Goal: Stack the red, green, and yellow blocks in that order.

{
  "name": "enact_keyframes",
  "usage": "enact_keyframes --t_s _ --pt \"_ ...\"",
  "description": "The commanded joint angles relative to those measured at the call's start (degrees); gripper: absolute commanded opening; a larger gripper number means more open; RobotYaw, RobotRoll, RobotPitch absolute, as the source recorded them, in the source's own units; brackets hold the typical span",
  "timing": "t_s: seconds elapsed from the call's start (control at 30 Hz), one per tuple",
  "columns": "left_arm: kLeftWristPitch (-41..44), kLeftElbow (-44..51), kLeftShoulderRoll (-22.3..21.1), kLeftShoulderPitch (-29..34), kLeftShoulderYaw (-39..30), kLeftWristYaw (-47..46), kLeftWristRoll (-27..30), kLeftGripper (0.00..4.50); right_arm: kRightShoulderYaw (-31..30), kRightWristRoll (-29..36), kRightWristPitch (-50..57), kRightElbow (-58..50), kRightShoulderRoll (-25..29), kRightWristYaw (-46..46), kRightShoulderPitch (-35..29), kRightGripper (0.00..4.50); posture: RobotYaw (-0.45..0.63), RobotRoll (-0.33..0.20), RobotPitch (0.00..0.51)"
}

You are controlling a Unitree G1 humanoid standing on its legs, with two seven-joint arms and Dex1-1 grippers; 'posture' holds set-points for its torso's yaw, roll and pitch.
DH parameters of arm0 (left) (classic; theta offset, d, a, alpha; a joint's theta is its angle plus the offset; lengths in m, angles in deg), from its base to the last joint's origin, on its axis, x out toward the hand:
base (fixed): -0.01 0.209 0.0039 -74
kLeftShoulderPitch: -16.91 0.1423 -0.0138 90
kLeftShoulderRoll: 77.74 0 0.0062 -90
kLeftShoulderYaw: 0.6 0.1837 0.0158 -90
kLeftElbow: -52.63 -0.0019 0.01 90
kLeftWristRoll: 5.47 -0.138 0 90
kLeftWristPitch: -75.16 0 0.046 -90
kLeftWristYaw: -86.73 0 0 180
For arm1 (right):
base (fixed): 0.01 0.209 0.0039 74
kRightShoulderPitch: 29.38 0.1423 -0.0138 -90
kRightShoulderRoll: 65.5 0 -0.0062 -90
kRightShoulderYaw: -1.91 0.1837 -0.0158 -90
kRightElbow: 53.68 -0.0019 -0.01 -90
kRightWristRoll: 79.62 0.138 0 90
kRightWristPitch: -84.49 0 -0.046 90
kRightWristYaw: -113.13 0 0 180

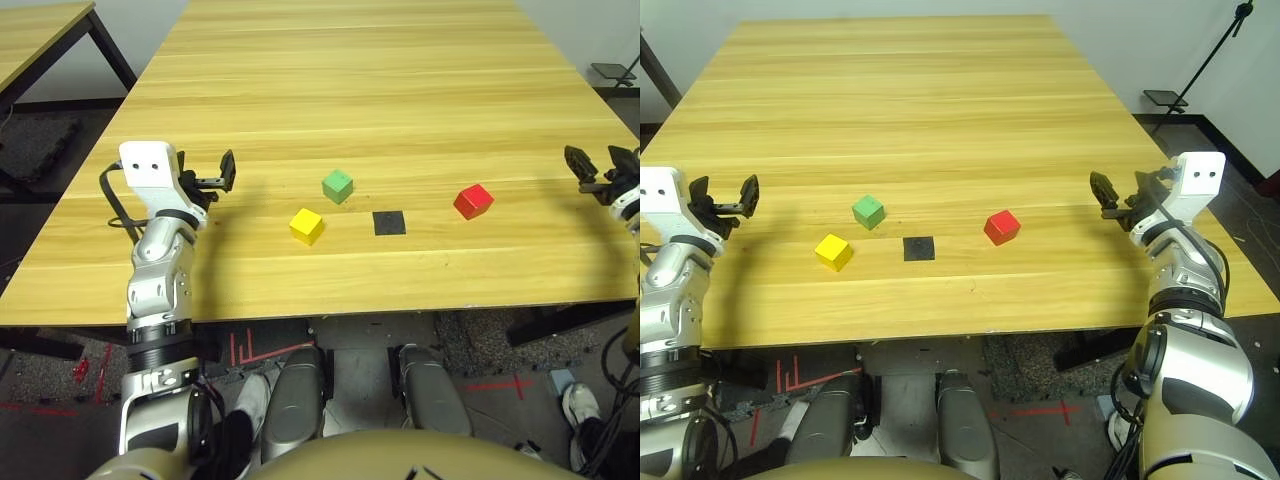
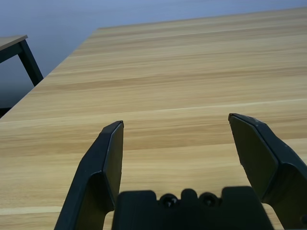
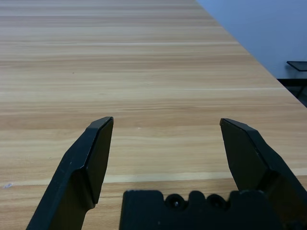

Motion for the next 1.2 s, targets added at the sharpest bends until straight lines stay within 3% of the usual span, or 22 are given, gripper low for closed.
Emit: enact_keyframes --t_s 0.03,0.23,0.3,0.5,0.83,1.2 --pt "-0.2 -2.9 -1.0 0.4 -0.2 1.0 0.5 4.46 -1.0 -1.4 0.9 0.9 0.6 -0.3 0.9 4.5 0.16 -0.128 0.111" --pt "7.4 0.6 -5.7 -1.9 1.2 7.8 5.3 4.46 -9.6 -8.1 3.9 -0.3 1.5 -13.8 6.1 4.5 0.16 -0.133 0.109" --pt "9.8 2.6 -8.5 -3.1 3.1 12.5 6.9 4.46 -14.8 -11.8 3.8 -0.7 2.3 -23.0 9.0 4.5 0.17 -0.136 0.102" --pt "15.0 6.3 -13.8 -5.9 5.2 16.8 8.4 4.46 -26.4 -21.9 -1.6 1.4 3.8 -39.4 15.8 4.5 0.23 -0.161 0.082" --pt "20.5 14.5 -10.4 -6.1 4.5 11.2 9.5 4.46 -36.9 -33.9 -11.3 4.6 1.2 -40.2 23.4 4.5 0.31 -0.168 0.092" --pt "23.7 19.9 -10.0 -3.1 2.7 7.7 10.8 4.46 -41.1 -39.9 -15.1 6.1 -3.8 -34.3 25.6 4.5 0.37 -0.167 0.098"
